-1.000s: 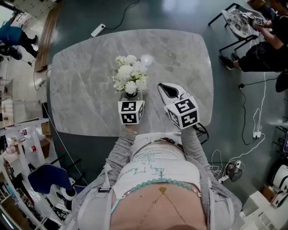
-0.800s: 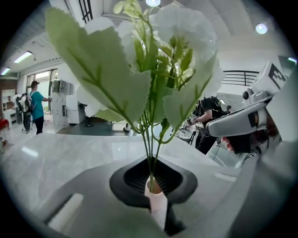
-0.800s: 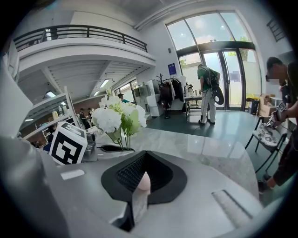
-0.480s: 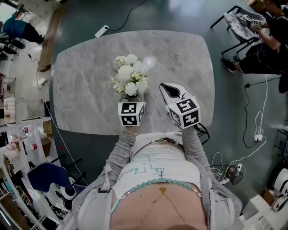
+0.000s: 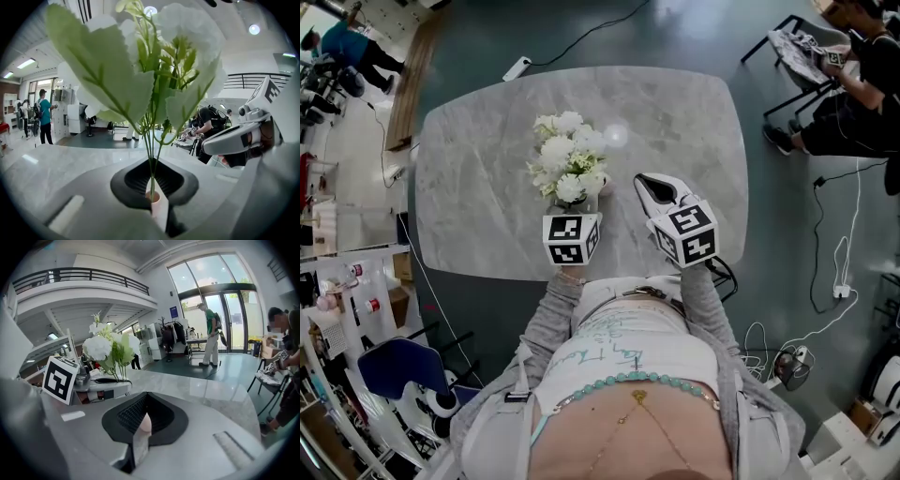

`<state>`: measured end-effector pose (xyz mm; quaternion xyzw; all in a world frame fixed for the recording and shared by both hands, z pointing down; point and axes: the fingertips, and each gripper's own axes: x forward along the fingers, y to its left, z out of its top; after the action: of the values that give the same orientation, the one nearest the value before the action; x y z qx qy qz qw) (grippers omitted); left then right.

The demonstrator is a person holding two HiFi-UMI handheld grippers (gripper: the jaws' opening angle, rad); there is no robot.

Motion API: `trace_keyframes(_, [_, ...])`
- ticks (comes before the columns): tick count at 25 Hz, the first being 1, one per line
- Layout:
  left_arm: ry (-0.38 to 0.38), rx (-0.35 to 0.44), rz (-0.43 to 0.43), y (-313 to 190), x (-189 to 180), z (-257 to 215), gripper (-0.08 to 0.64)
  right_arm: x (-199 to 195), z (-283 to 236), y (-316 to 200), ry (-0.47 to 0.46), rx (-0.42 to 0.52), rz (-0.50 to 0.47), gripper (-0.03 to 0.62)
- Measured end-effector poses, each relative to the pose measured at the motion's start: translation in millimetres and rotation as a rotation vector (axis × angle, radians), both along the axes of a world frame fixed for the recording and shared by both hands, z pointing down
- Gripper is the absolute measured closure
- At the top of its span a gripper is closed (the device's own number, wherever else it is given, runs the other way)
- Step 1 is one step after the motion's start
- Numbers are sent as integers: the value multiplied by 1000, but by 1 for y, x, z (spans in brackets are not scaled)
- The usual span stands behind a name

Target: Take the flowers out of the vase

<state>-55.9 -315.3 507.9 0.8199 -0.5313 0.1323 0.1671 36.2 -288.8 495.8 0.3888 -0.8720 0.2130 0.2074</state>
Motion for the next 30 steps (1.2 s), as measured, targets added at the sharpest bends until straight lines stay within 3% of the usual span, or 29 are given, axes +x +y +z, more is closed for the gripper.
trace_keyframes(23, [3, 75, 7, 17, 7, -51, 543, 9, -9, 8, -27, 27, 7, 565])
trace_keyframes(30, [-3, 88, 7, 25, -6, -70, 543, -3, -23, 10, -32, 43, 9, 565])
